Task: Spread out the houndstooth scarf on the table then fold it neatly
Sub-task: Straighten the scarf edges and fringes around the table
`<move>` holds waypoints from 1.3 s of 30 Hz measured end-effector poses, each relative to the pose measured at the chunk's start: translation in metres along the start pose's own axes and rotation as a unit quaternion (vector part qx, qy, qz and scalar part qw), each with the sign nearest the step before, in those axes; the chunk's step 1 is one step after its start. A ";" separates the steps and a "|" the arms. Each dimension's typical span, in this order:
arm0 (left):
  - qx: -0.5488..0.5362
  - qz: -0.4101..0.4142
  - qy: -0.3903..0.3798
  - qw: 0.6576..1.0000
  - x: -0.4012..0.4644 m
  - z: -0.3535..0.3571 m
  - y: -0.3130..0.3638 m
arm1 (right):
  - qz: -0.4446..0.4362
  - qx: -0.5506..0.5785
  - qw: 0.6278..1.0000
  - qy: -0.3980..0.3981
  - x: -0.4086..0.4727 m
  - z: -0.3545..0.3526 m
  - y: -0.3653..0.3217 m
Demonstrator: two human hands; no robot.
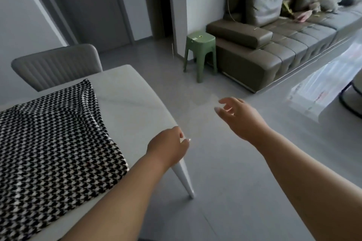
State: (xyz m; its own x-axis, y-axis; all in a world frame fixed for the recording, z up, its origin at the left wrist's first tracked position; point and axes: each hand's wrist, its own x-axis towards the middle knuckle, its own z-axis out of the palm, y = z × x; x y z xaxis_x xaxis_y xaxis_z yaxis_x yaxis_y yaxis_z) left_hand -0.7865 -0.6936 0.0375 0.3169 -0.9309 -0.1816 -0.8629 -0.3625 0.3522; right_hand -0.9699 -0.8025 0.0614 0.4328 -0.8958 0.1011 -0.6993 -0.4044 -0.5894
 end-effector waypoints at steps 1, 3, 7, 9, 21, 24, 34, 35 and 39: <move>0.000 -0.002 0.002 1.000 0.006 0.000 0.002 | -0.001 0.004 1.000 -0.002 0.006 0.001 0.003; -0.012 -0.010 0.008 1.000 0.021 0.001 0.003 | -0.003 0.012 1.000 -0.011 0.021 0.004 0.008; -0.036 -0.026 0.016 0.999 0.060 0.002 0.001 | -0.020 0.011 0.999 -0.039 0.065 0.012 0.013; -0.041 -0.037 0.019 0.998 0.086 0.001 -0.002 | -0.032 0.004 0.998 -0.052 0.095 0.018 0.013; -0.057 -0.158 0.050 0.985 0.207 -0.045 -0.054 | -0.124 -0.010 0.980 -0.155 0.284 0.079 -0.040; -0.062 -0.212 0.060 0.973 0.221 -0.051 -0.076 | -0.169 -0.003 0.965 -0.202 0.320 0.107 -0.063; -0.113 -0.430 0.125 0.887 0.291 -0.055 -0.111 | -0.338 -0.016 0.875 -0.346 0.461 0.178 -0.106; -0.119 -0.449 0.130 0.876 0.297 -0.053 -0.109 | -0.353 -0.020 0.864 -0.358 0.475 0.182 -0.108; -0.134 -0.505 0.153 0.839 0.312 -0.046 -0.103 | -0.392 -0.018 0.835 -0.384 0.513 0.204 -0.123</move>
State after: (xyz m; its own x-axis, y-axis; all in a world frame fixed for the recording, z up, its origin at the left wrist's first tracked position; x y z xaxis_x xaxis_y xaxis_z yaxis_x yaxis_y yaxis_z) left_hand -0.5807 -0.9488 -0.0129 0.9548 -0.0965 -0.2813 0.0122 -0.9324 0.3613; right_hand -0.5455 -1.1744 0.0223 0.9939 0.0257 -0.1076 -0.0390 -0.8291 -0.5577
